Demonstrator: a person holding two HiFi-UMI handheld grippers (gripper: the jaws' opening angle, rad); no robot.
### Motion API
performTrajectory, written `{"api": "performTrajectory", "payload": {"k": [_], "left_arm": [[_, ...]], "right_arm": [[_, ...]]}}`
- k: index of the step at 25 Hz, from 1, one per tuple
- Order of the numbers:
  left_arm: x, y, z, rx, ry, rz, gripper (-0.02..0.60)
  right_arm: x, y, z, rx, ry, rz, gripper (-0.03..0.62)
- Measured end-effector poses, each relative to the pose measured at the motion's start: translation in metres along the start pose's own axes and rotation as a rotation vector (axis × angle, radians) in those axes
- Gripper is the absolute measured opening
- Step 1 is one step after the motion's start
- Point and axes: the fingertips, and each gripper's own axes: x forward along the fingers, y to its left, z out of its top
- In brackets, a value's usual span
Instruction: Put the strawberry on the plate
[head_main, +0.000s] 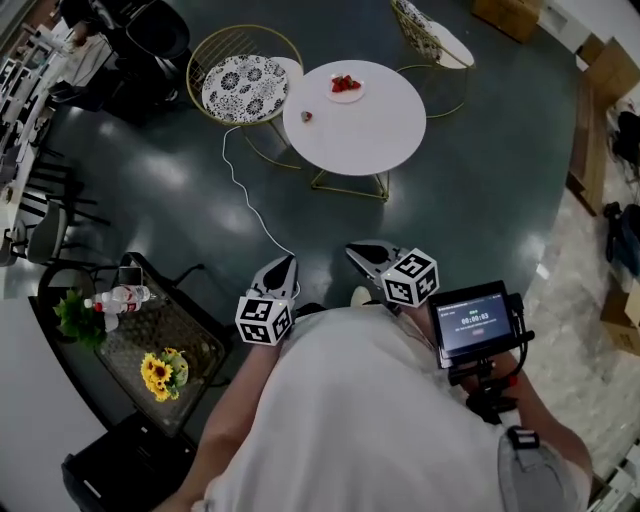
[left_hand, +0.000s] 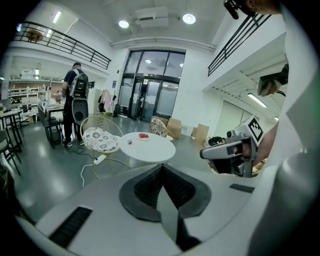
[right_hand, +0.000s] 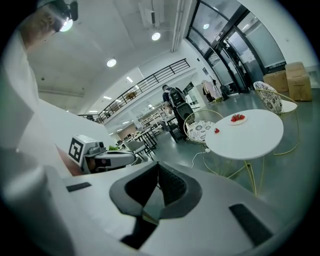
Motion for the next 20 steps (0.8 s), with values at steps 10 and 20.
{"api": "performTrajectory", "payload": {"k": [10, 20], "left_arm": [[0.002, 0.017, 0.009, -0.003, 0.012, 0.01, 0.006], [0.057, 0.037, 0.048, 0.052, 0.015, -0.12, 0.006]], "right_arm": [[-0.004, -0.008, 0.007, 0.028, -0.018, -0.044, 0.008], [0.022, -0.043, 0.038, 0.027, -0.001, -0.124, 0.008]]}}
